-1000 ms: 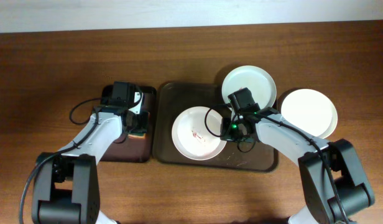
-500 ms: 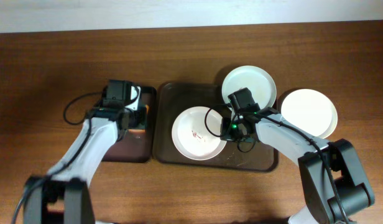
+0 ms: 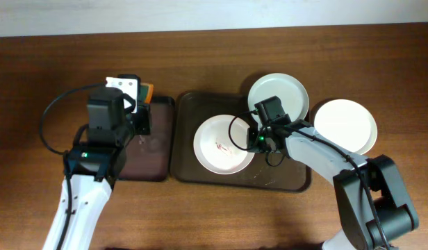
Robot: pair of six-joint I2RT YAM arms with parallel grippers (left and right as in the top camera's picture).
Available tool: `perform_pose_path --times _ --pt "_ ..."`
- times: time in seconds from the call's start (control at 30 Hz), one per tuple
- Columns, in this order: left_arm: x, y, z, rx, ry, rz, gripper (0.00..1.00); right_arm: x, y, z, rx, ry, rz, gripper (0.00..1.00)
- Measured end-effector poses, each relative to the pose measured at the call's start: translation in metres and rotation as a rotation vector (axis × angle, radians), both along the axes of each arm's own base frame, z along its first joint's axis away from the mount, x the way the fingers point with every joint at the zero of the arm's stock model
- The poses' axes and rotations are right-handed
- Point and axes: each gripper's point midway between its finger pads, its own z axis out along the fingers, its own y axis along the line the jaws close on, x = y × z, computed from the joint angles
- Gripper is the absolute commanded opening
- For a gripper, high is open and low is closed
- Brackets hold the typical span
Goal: Clean dirty plates on tray and stack at the side
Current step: 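Pick up the sponge again with the left gripper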
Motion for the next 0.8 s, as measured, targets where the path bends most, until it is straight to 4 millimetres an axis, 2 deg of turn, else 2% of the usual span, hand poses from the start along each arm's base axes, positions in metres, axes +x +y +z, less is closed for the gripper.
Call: perform_pose_path --times 0.3,0.8 --pt "-0.005 0.005 0.055 -0.011 -0.186 0.023 0.00 0.000 0.000 0.000 -0.003 -0.001 0.000 0.04" --pt "-0.003 0.005 0.064 -0.016 -0.221 0.023 0.00 0.000 0.000 0.000 -0.003 -0.001 0.000 0.04"
